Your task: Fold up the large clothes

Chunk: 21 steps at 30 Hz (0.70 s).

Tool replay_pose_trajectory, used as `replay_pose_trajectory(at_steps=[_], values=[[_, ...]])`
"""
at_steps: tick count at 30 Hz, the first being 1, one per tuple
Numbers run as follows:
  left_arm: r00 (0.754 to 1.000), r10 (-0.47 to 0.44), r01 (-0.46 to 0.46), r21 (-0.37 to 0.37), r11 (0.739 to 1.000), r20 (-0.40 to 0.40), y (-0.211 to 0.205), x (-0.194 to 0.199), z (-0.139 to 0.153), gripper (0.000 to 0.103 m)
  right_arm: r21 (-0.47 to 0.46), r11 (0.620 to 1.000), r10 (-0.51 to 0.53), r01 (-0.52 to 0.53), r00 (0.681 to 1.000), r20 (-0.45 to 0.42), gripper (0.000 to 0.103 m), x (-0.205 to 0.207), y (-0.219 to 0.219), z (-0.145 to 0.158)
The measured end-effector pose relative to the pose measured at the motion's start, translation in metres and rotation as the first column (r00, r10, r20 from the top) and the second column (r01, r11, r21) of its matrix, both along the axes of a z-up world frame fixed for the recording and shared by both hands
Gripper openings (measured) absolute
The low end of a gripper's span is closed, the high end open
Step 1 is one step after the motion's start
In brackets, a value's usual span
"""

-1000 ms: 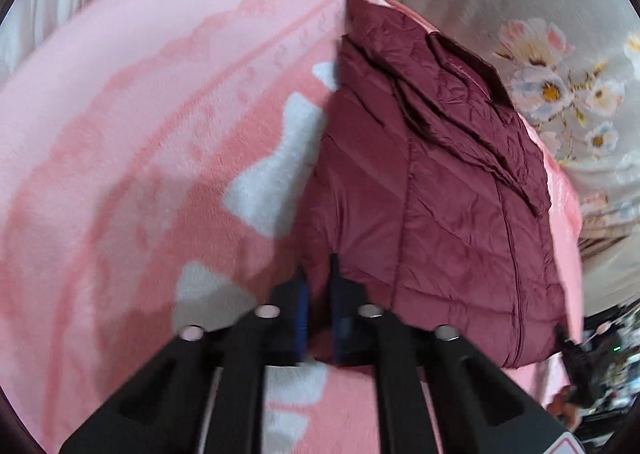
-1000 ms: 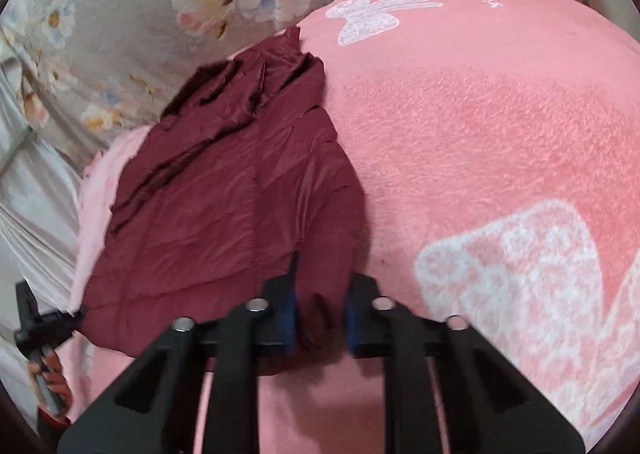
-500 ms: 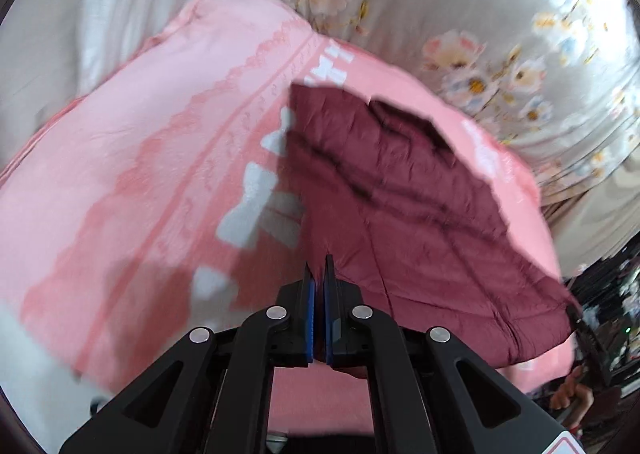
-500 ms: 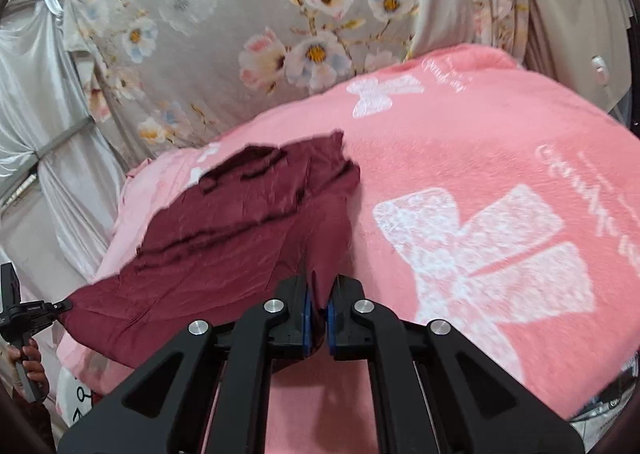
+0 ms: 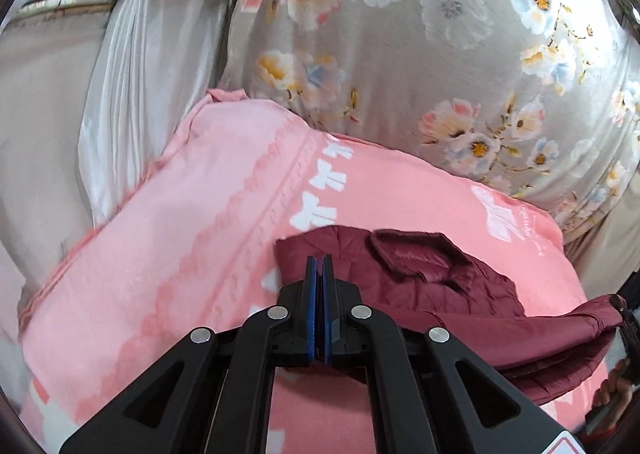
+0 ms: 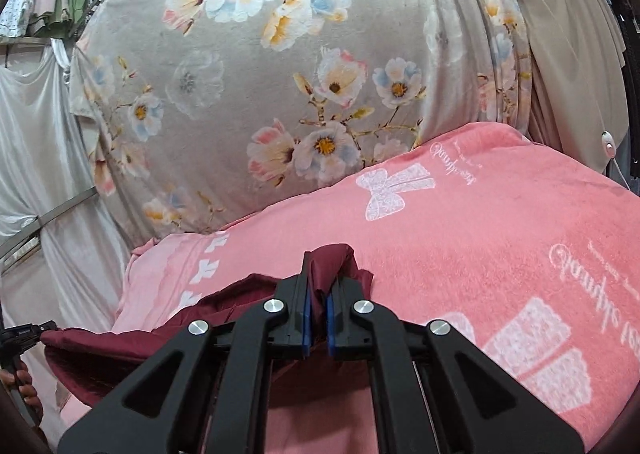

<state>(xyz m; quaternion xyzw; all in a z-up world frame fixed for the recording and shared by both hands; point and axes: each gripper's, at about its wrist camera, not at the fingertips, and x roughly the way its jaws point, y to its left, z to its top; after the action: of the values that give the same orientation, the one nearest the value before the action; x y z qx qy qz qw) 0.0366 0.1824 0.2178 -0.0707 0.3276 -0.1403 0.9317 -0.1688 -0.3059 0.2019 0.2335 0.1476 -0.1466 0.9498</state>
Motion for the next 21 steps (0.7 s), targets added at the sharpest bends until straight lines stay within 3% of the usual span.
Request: replay_pose_trajectory(at_steps=[3,6,10,12,14,16,21], values=[[1.000,-0.008,0.009,0.018,1.000,-0.010,0.002,-0.004,-0.006,0.000,0.001,1.000,0.006,-0.006,1.000,-0.027,0.004,-0.003,-0.001,-0.010],[0.996,-0.015,0.019,0.051,0.999,-0.090,0.010,-0.016,-0.033,0.000,0.031,0.999,0.033,-0.030,0.994,-0.107,0.004,-0.014,0.001,-0.033],[0.977,0.035,-0.011,0.115,0.993,-0.211,0.026,-0.027,-0.068,0.000,0.082,0.996,0.058,-0.038,0.963,-0.263,0.005,-0.030,0.002,-0.069],[0.969,0.080,-0.056,0.107,0.993,-0.232,0.043,-0.028,-0.069,0.000,0.117,0.993,0.054,-0.025,0.966,-0.254,0.005,-0.044,-0.004,-0.067],[0.973,0.107,-0.095,0.066,0.993,-0.204,0.064,-0.030,-0.057,0.000,0.099,0.995,0.039,-0.016,0.971,-0.235,0.005,-0.054,-0.003,-0.054],[0.976,0.118,-0.107,0.071,0.992,-0.180,0.068,-0.032,-0.050,0.000,0.066,0.997,0.040,-0.026,0.973,-0.229,0.005,-0.057,0.003,-0.042],[0.962,0.034,-0.029,0.022,0.999,-0.269,0.054,-0.036,-0.074,0.002,0.047,0.997,0.064,-0.055,0.973,-0.221,0.005,-0.054,0.015,-0.035]])
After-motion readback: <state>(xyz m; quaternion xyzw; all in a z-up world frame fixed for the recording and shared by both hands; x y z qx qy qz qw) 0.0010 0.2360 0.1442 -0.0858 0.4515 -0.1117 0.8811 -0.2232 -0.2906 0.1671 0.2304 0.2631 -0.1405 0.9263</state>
